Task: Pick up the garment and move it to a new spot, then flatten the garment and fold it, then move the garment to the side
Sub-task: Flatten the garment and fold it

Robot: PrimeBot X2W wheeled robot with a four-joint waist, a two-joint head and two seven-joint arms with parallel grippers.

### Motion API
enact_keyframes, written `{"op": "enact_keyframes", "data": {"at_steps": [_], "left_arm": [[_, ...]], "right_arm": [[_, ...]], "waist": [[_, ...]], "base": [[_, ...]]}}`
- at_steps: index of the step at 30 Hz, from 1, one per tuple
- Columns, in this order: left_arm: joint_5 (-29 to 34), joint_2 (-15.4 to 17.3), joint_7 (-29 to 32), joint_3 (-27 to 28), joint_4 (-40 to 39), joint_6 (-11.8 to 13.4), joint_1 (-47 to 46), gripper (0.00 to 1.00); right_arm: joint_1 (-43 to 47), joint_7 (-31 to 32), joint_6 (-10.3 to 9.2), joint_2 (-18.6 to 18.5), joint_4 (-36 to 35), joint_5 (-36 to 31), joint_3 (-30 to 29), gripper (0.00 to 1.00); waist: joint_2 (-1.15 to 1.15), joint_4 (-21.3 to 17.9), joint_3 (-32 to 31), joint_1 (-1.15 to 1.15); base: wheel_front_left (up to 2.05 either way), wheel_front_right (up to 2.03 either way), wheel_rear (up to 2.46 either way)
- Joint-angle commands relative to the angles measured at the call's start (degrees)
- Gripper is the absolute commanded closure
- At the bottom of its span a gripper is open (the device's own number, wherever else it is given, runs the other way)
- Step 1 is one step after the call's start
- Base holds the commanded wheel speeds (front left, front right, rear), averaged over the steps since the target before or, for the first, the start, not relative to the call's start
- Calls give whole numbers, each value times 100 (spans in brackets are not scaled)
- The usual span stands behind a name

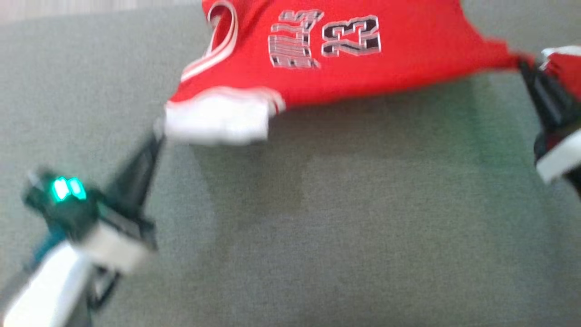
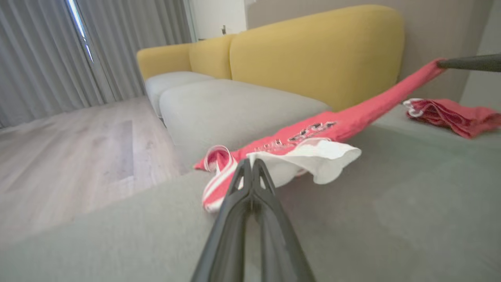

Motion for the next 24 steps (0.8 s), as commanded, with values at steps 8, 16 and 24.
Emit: {"op": "enact_keyframes", "data": {"at_steps": [8,16,24], "left_arm": [[-81,497,426,-281,-1121,414,1703,100],[-475,659,941,-482,-2101,716,2760,100],[-589,864,1114,-316,-2533,830,2779,100]], "right_arm": [[1418,-62,-10,-545,-505,173,-231,100],[2519,-62,-10,-799,-862,163,-507,100],[3014,-62,-10,-769,-1053,174,-718,100]], "waist": [[0,-25,-504,2],[0,0,-684,2],[0,-6,-682,2]], "base": [[0,0,0],[0,0,0],[0,0,0]]}}
